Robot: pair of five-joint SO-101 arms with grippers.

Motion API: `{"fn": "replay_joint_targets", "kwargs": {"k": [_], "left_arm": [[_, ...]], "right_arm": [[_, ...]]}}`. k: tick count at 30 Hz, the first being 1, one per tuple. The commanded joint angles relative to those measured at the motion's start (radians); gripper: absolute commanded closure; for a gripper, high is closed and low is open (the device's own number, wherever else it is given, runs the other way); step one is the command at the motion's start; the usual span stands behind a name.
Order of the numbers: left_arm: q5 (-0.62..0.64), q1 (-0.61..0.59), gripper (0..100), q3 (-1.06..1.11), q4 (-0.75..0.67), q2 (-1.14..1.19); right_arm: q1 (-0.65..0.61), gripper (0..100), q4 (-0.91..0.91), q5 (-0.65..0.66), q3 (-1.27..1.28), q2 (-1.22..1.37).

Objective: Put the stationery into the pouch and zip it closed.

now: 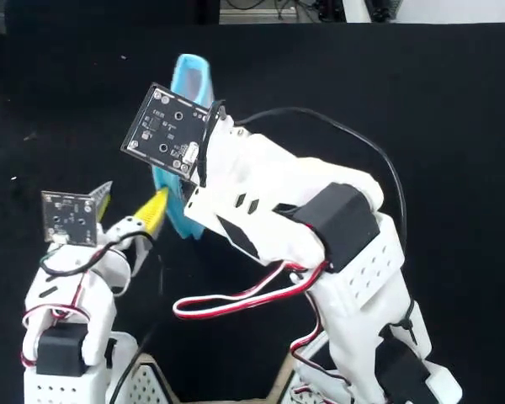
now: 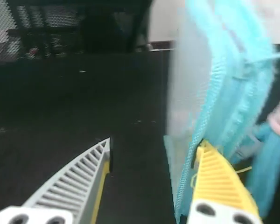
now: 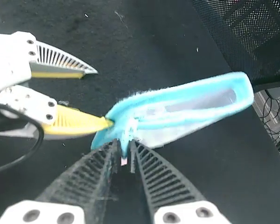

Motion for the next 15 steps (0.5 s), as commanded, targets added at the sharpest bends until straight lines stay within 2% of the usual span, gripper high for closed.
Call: {"fn": "replay_joint_targets", "kwargs": {"k": [1,5,12,15], "left_arm": [[-0.014,-0.062,71,-0.051,-0.008,0.003],[-0.014,-0.065,71,-0.071,0.008,0.003],[-0.008,-0.054,71,-0.239,0.203,0.003],[-0.006,-0.054,71,-0.225,0.176,0.003]], "right_arm": [[0.008,98.7,-0.011,0.009,0.001,-0.05],[0.006,98.7,-0.044,0.008,0.036,-0.056],[0.005,98.7,-0.046,0.006,0.042,-0.05],[0.003,98.3,-0.037,0.002,0.042,-0.051]]}}
